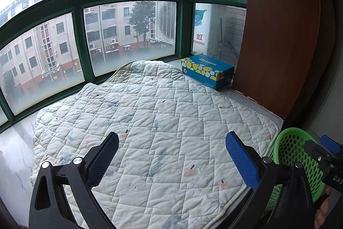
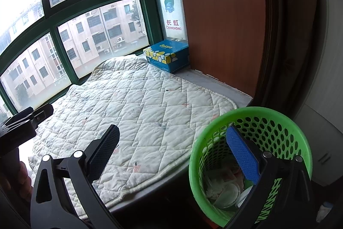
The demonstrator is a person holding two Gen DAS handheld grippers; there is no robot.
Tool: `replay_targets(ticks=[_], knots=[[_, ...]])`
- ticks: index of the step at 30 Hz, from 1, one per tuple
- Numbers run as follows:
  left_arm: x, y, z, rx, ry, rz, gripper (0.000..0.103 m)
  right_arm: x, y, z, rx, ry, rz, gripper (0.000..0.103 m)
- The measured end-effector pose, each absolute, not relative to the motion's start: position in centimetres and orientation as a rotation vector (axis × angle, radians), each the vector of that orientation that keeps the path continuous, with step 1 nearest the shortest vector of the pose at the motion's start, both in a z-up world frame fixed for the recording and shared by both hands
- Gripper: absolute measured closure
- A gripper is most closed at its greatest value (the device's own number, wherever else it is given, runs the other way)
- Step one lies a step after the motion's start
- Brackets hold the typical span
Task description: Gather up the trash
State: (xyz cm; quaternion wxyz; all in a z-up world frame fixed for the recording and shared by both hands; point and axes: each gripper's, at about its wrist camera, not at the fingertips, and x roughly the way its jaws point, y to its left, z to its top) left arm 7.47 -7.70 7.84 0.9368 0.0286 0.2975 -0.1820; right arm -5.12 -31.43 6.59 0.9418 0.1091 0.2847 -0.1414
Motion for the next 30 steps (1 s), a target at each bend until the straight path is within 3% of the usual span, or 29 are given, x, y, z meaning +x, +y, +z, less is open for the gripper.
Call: replay_targets(ticks=[30], knots=[[7.53, -7.39, 7.32, 0.051, 0.621, -0.362, 0.007, -5.26, -31.34, 6.42, 0.225, 0.582, -0.291, 0.005]])
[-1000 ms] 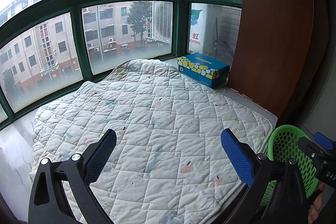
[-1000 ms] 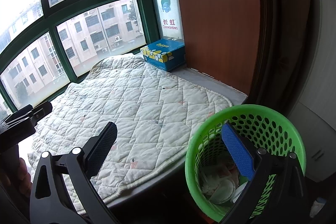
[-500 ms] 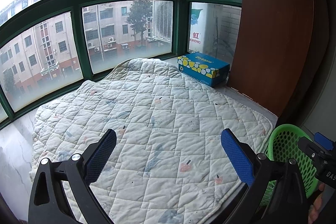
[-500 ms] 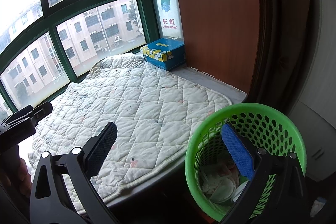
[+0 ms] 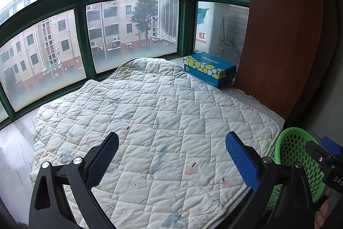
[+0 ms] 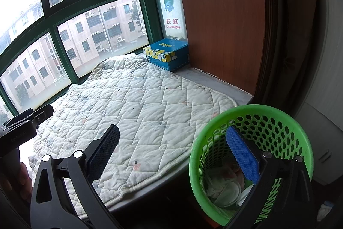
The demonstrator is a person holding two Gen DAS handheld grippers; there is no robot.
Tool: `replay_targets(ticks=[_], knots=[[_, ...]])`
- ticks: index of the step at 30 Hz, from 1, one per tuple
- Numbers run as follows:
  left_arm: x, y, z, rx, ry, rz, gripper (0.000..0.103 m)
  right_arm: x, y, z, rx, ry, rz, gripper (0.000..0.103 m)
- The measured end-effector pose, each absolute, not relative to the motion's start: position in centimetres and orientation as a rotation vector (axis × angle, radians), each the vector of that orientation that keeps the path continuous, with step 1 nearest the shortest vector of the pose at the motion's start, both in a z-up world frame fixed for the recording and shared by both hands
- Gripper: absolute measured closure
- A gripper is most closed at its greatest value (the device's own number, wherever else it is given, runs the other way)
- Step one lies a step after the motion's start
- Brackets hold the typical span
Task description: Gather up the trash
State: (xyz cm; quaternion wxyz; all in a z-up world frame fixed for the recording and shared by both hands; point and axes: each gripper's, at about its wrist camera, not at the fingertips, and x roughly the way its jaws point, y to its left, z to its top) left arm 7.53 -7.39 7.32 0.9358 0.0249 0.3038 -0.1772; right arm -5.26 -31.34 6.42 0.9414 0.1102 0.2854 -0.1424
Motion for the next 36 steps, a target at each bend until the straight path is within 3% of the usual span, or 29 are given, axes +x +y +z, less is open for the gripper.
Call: replay_targets(ticks=[36], knots=[[7.60, -6.84, 6.86, 0.055, 0.619, -0.321, 0.007, -4.79, -31.13, 5.78, 0.228, 0.601, -0.287, 0.005]])
